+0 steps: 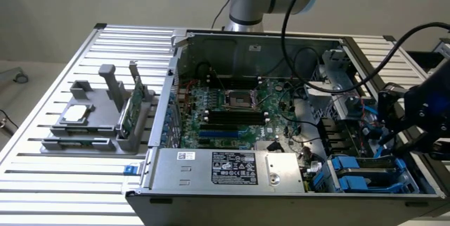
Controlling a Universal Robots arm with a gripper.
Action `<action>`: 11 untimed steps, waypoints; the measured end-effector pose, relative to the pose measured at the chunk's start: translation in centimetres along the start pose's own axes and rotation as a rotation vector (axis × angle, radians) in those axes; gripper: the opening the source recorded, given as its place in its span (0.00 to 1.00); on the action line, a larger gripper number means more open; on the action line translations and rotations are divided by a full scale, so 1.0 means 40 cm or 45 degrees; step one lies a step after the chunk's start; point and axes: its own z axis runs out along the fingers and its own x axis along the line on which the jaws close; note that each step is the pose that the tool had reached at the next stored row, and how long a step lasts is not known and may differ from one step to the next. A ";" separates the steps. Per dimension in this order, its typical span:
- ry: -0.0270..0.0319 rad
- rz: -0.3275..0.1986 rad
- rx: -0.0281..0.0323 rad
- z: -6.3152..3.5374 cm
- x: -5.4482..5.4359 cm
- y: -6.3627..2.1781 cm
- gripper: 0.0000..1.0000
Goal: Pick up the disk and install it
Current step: 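Insert the first disk wire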
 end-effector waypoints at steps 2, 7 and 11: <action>0.0006 -0.003 0.0003 0.000 -0.001 0.002 0.33; 0.0024 -0.007 0.0022 0.000 -0.002 0.002 0.33; 0.0059 -0.009 0.0063 0.000 -0.002 0.002 0.24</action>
